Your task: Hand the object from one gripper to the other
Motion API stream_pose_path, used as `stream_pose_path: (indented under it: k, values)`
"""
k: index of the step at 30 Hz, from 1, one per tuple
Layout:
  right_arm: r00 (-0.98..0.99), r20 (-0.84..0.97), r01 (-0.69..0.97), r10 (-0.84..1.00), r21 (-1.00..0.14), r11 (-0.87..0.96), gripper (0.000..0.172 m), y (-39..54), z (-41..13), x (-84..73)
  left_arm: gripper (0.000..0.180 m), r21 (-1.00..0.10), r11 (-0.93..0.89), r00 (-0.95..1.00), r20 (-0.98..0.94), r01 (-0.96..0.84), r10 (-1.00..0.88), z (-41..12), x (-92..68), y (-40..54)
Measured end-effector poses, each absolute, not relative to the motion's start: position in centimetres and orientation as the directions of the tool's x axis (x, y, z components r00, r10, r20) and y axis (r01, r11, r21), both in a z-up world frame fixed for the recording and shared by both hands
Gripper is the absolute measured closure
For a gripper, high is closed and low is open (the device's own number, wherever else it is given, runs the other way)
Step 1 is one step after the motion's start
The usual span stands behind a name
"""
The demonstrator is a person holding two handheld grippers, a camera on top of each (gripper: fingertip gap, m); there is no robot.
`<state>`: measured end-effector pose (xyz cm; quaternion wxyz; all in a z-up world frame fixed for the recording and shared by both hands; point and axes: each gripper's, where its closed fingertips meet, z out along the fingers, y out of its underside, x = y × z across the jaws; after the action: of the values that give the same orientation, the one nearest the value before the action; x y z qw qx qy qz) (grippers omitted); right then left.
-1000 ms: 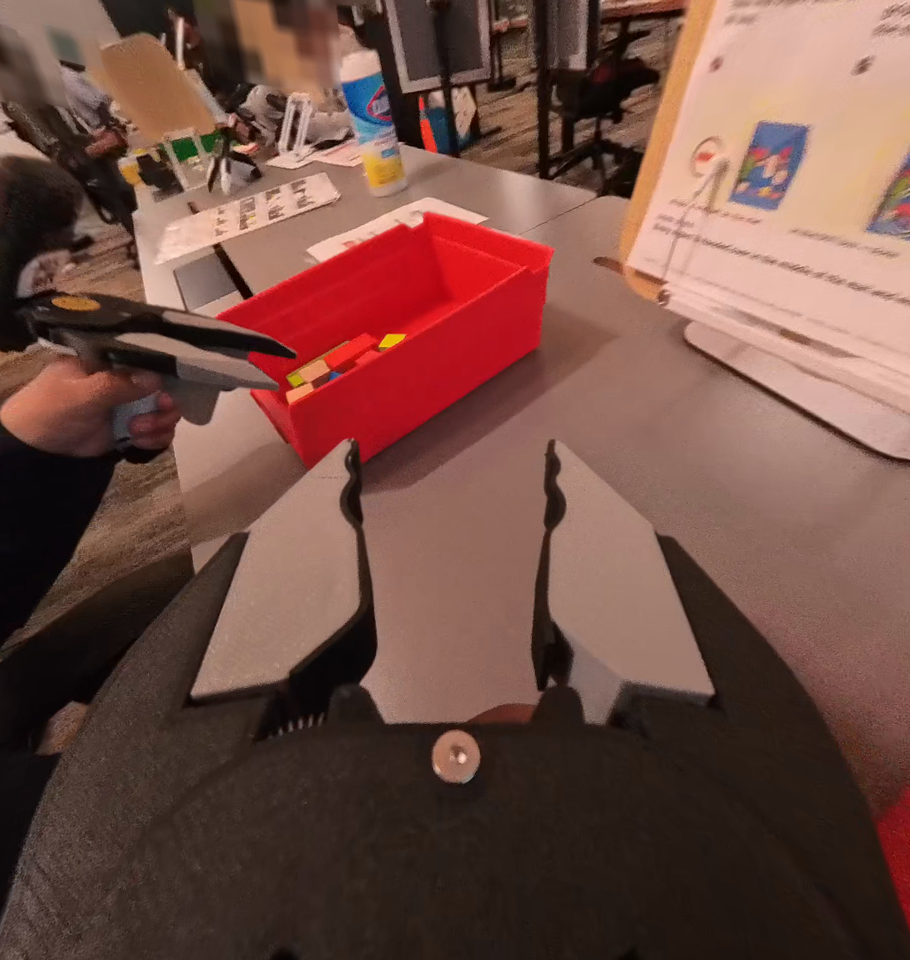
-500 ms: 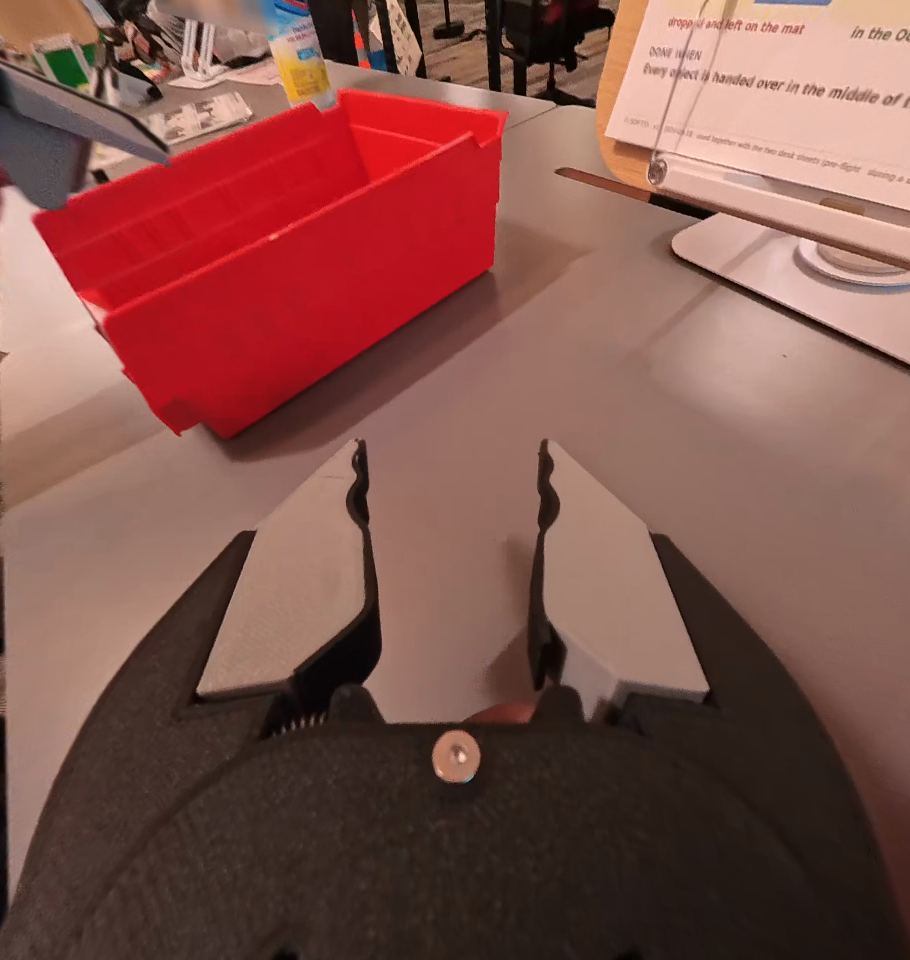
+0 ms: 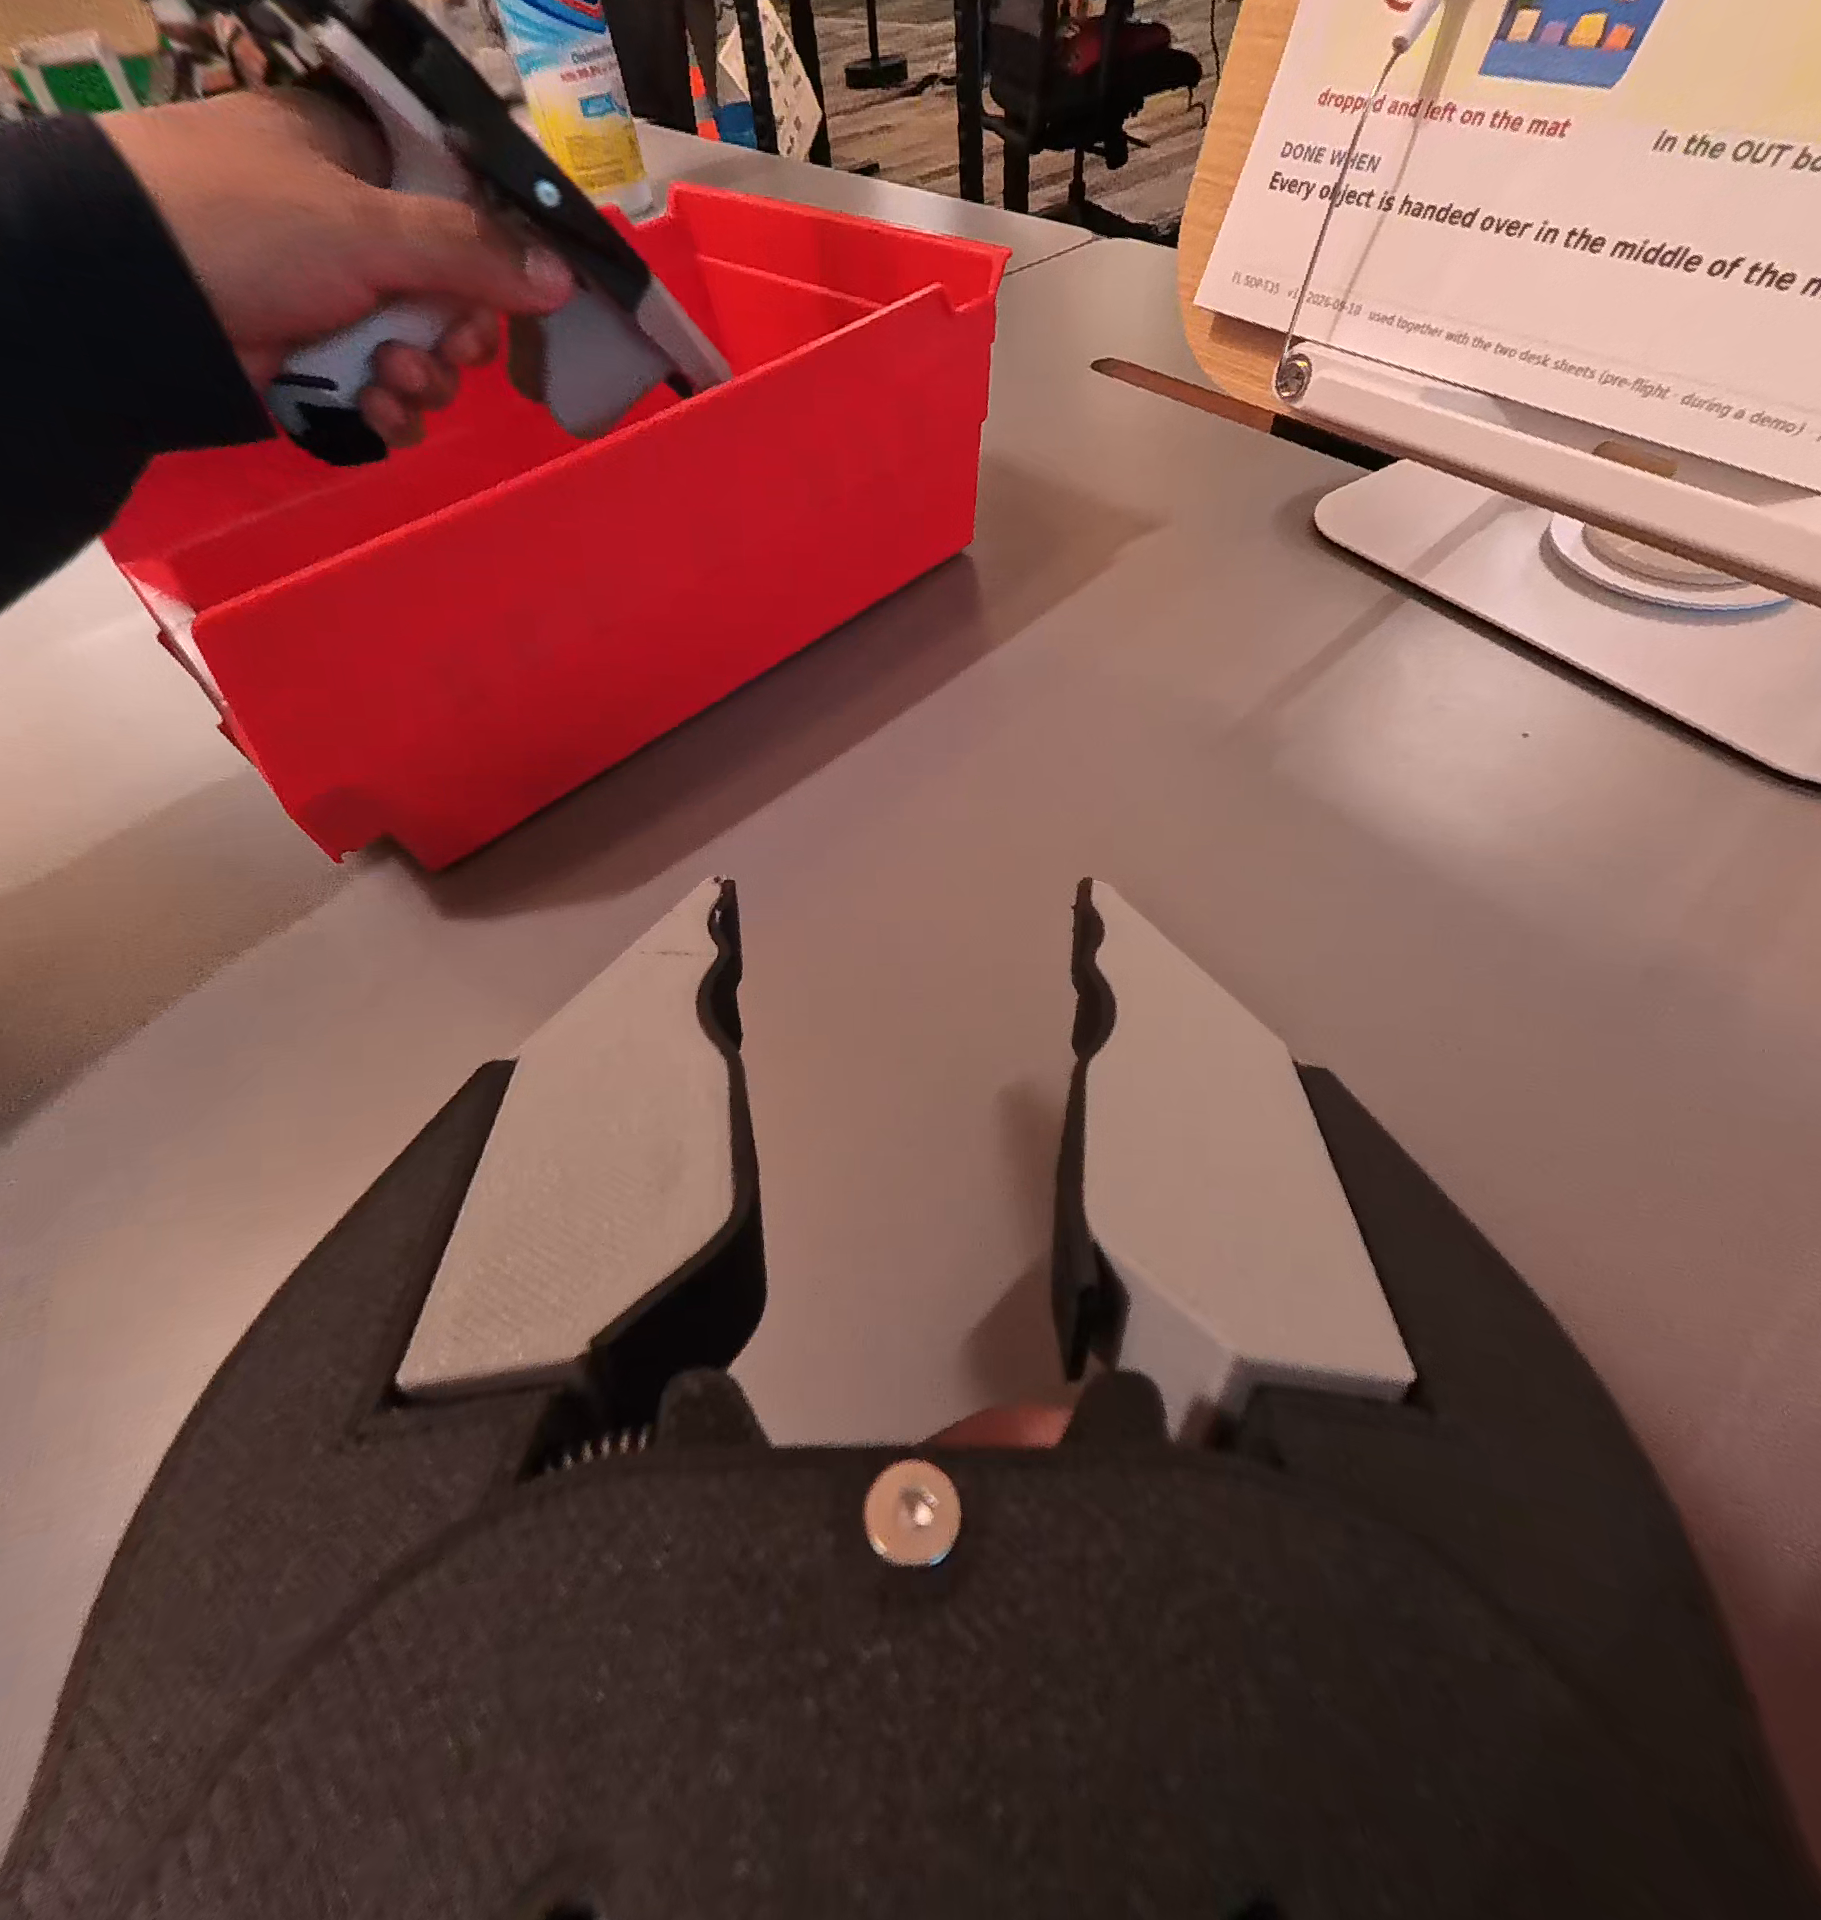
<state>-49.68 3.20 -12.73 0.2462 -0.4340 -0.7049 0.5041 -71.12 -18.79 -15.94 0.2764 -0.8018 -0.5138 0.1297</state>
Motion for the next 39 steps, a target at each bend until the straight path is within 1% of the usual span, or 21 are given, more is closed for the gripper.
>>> stream_pose_path:
  k: [6, 8, 9, 10, 11, 14, 15, 17, 19, 23, 28, 30, 32, 36, 39]
  values:
    - [-0.500, -0.097, 0.360, 0.860, -0.927, 0.105, 0.110, 3.4, -12.4, -49.7, 0.121, -0.502, -0.333, 0.412, 0.052, 0.798, 0.909, -18.7, -73.1, -17.5]
    - [-0.500, -0.095, 0.358, 0.861, -0.928, 0.106, 0.110, 3.4, -12.3, -49.7, 0.126, -0.464, -0.339, 0.412, 0.063, 0.818, 0.909, -20.0, -72.9, -17.2]
    - [-0.502, -0.094, 0.358, 0.860, -0.928, 0.107, 0.110, 3.4, -12.3, -49.6, 0.130, -0.465, -0.341, 0.411, 0.053, 0.817, 0.910, -20.3, -73.0, -17.3]
    - [-0.503, -0.094, 0.358, 0.859, -0.928, 0.108, 0.110, 3.4, -12.3, -49.6, 0.145, -0.483, -0.347, 0.424, 0.055, 0.804, 0.904, -20.1, -73.1, -17.1]
    - [-0.504, -0.094, 0.357, 0.858, -0.928, 0.107, 0.110, 3.4, -12.2, -49.6, 0.153, -0.471, -0.349, 0.432, 0.079, 0.810, 0.898, -20.2, -72.8, -16.9]
    - [-0.513, -0.100, 0.363, 0.853, -0.925, 0.109, 0.110, 3.1, -12.4, -49.5, 0.154, -0.473, -0.394, 0.457, 0.019, 0.788, 0.890, -20.0, -73.0, -17.6]
    - [-0.515, -0.100, 0.366, 0.851, -0.924, 0.113, 0.110, 3.0, -12.5, -49.4, 0.155, -0.487, -0.402, 0.461, 0.002, 0.776, 0.888, -19.7, -73.1, -17.8]
    - [-0.517, -0.096, 0.369, 0.850, -0.922, 0.120, 0.110, 3.0, -12.6, -49.5, 0.155, -0.550, -0.410, 0.487, -0.007, 0.727, 0.873, -18.3, -73.1, -17.3]
    - [-0.519, -0.100, 0.373, 0.849, -0.920, 0.119, 0.110, 3.0, -12.7, -49.5, 0.155, -0.621, -0.435, 0.519, -0.054, 0.652, 0.853, -16.2, -72.7, -16.7]
    - [-0.520, -0.126, 0.386, 0.845, -0.917, 0.101, 0.110, 3.1, -12.8, -49.6, 0.155, -0.725, -0.512, 0.575, -0.195, 0.461, 0.794, -11.4, -70.3, -15.2]
    - [-0.558, -0.176, 0.365, 0.811, -0.930, 0.050, 0.111, 2.9, -11.5, -49.3, 0.155, -0.821, -0.551, 0.675, -0.320, 0.153, 0.664, -5.3, -62.8, -9.6]
    - [-0.584, -0.241, 0.359, 0.775, -0.933, -0.019, 0.112, 2.8, -10.2, -48.8, 0.155, -0.825, -0.564, 0.706, -0.381, 0.033, 0.598, -4.4, -59.2, -6.7]
    - [-0.612, -0.290, 0.333, 0.736, -0.938, -0.093, 0.111, 2.8, -8.4, -48.3, 0.155, -0.817, -0.571, 0.729, -0.436, -0.075, 0.528, -4.6, -55.7, -3.6]
    - [-0.627, -0.333, 0.272, 0.704, -0.941, -0.203, 0.108, 4.1, -5.8, -47.7, 0.155, -0.734, -0.621, 0.676, -0.607, -0.275, 0.418, -5.9, -51.1, 0.2]
    - [-0.670, -0.377, 0.282, 0.639, -0.926, -0.251, 0.100, 4.0, -5.1, -47.1, 0.155, -0.708, -0.598, 0.653, -0.660, -0.375, 0.372, -6.1, -49.1, 1.7]
